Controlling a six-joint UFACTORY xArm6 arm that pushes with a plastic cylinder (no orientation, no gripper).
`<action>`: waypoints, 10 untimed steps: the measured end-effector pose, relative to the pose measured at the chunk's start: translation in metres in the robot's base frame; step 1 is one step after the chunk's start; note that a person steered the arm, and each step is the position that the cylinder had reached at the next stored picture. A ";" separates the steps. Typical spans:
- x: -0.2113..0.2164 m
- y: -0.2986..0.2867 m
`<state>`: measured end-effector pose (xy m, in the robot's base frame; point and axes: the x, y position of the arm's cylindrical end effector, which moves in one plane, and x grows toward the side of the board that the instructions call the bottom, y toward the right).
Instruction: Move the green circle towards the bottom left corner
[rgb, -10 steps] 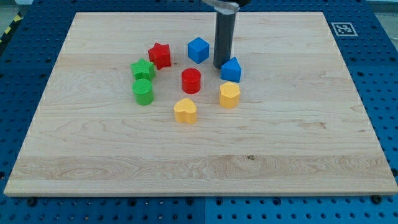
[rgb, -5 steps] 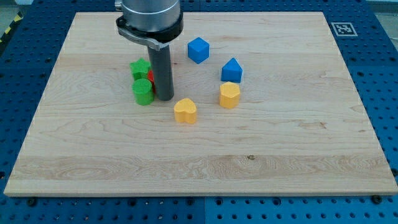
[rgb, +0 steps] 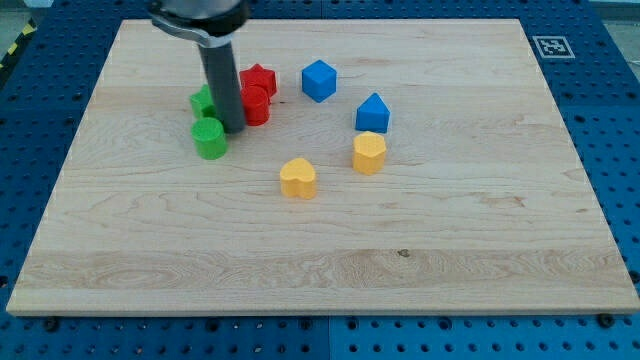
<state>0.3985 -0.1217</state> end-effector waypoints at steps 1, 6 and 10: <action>0.000 -0.006; 0.091 -0.025; 0.104 -0.068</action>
<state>0.5026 -0.1900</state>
